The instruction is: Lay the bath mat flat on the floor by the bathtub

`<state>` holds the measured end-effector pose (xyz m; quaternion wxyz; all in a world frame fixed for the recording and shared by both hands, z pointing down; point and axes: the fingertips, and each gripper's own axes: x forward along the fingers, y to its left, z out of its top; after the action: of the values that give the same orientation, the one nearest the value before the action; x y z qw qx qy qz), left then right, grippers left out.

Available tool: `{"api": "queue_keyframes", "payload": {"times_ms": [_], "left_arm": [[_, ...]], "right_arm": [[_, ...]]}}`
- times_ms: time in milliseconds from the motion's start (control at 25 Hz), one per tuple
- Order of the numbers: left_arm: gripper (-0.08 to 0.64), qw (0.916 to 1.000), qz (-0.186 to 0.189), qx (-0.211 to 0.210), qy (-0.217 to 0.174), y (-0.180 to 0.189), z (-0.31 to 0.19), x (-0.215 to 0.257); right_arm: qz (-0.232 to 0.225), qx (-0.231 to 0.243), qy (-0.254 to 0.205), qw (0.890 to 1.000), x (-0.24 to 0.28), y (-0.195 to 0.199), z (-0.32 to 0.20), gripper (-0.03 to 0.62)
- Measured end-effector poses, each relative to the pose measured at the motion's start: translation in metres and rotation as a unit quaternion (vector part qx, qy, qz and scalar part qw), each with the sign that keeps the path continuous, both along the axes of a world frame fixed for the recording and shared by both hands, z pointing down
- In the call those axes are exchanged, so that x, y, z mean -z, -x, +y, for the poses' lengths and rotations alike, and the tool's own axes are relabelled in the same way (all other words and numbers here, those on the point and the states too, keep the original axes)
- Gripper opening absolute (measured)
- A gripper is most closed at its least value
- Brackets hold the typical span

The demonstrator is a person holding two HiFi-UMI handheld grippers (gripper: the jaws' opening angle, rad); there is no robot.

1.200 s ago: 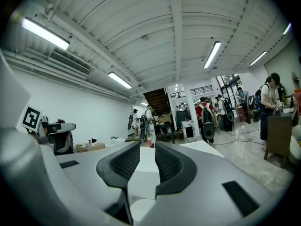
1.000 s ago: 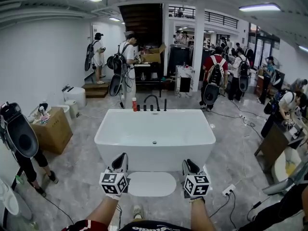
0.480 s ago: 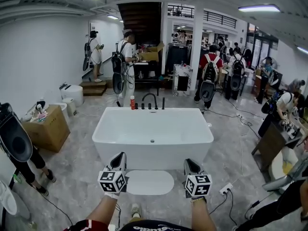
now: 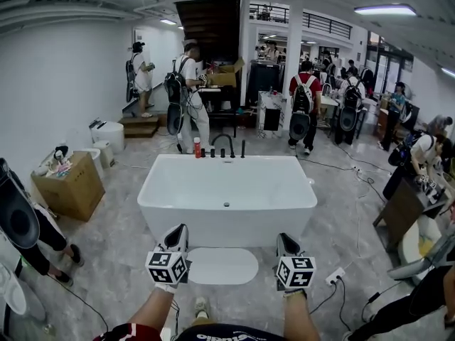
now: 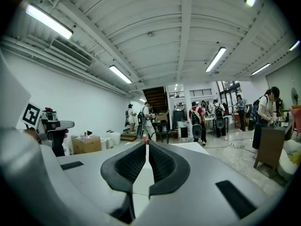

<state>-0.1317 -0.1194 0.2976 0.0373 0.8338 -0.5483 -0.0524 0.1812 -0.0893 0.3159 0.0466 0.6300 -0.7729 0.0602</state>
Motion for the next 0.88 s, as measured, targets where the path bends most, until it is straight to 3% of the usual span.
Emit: {"api": "queue_keyframes", "payload": {"times_ms": [880], "left_arm": [[0.017, 0.9999, -0.007, 0.012, -0.004, 0.003, 0.003, 0.001]], "right_arm": [[0.004, 0.001, -0.01, 1.0, 0.002, -0.002, -0.002, 0.032]]}}
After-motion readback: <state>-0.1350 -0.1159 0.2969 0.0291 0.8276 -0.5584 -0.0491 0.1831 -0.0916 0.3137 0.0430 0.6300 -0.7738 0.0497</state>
